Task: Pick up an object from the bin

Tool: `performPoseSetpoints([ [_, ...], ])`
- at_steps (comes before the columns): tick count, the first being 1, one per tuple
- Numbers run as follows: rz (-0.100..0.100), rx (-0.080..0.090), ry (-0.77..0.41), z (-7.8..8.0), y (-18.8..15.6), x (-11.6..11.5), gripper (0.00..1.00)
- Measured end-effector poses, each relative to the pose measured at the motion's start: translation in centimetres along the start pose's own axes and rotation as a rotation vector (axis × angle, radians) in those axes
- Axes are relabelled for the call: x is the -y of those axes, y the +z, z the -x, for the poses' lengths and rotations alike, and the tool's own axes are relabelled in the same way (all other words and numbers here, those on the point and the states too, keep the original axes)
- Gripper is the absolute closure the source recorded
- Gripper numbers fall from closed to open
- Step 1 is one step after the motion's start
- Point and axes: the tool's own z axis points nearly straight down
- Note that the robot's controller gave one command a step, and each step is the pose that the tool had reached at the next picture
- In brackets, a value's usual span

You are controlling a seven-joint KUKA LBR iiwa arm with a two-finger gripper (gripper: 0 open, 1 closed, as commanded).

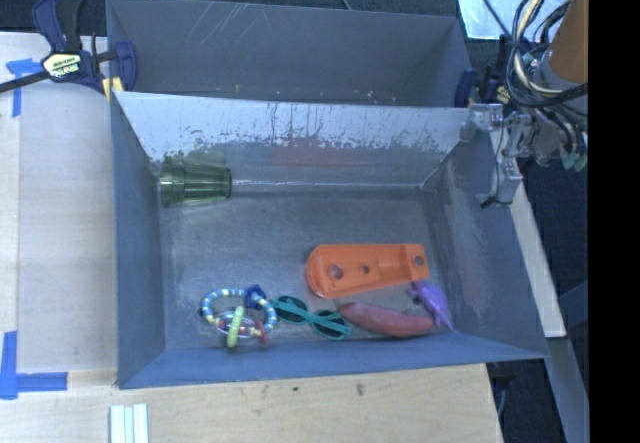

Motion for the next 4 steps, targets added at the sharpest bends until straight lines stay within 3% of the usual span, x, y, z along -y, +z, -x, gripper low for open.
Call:
performPoseSetpoints([
  [1, -0.001, 0.009, -0.003, 0.2, -0.5, -0.1, 0.0],
  [2, -0.002, 0.012, 0.023, -0.2, 4.7, -1.7, 0.0],
  [3, -0.002, 0.009, -0.157, -0.7, 9.7, -5.9, 0.0],
  [4, -0.004, 0.014, -0.257, -1.8, 13.3, -6.8, 0.0],
])
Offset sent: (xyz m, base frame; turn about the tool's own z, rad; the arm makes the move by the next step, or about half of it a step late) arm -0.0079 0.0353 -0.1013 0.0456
